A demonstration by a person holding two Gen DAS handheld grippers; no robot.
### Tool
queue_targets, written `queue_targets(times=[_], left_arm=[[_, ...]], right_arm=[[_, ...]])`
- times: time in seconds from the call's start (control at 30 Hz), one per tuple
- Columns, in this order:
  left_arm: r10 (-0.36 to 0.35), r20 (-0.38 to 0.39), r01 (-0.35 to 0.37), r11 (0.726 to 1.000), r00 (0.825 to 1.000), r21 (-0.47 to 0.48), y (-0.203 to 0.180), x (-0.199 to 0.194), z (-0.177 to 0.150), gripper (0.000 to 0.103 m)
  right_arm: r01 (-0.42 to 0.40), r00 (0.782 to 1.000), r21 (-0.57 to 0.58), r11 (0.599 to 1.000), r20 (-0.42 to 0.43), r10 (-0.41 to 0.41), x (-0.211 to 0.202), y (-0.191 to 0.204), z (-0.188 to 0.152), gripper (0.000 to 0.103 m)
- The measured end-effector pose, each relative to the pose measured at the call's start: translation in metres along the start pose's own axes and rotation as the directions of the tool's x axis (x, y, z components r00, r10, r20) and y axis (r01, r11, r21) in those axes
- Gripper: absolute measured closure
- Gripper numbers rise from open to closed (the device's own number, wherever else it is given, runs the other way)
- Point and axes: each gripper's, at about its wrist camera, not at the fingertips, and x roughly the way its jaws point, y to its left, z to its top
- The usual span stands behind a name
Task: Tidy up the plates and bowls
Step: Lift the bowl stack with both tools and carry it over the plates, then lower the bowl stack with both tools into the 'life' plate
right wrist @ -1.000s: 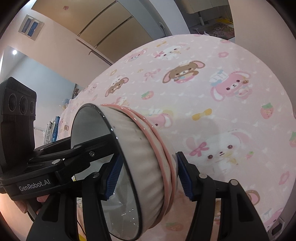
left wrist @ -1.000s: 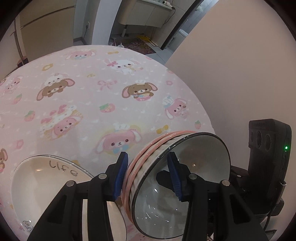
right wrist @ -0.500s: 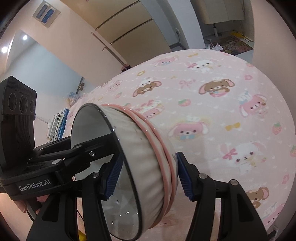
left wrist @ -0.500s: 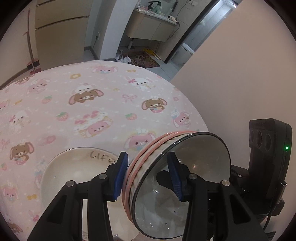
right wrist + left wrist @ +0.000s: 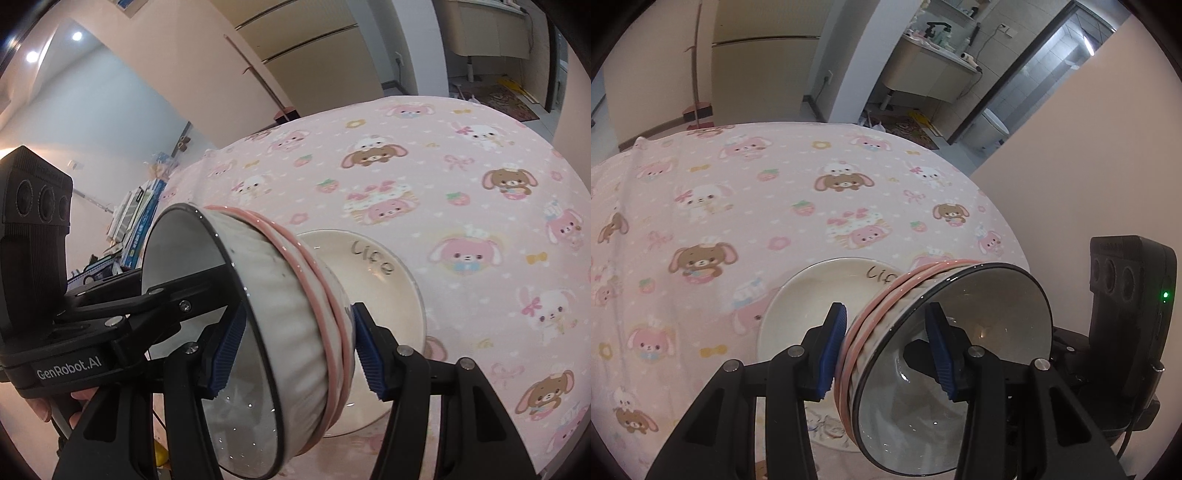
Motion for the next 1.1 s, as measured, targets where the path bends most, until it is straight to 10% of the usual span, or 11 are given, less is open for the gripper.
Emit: queue_targets(times=[1.1], left_arm=[[0.026, -0.093, -0.028, 0.999, 0.995, -0.019, 0.021, 0.047, -0.03, 0.056]], right_arm=[[0.043, 0.992, 0.004, 0.999, -0.119, -0.042, 0.044, -0.014, -0.025, 0.049]])
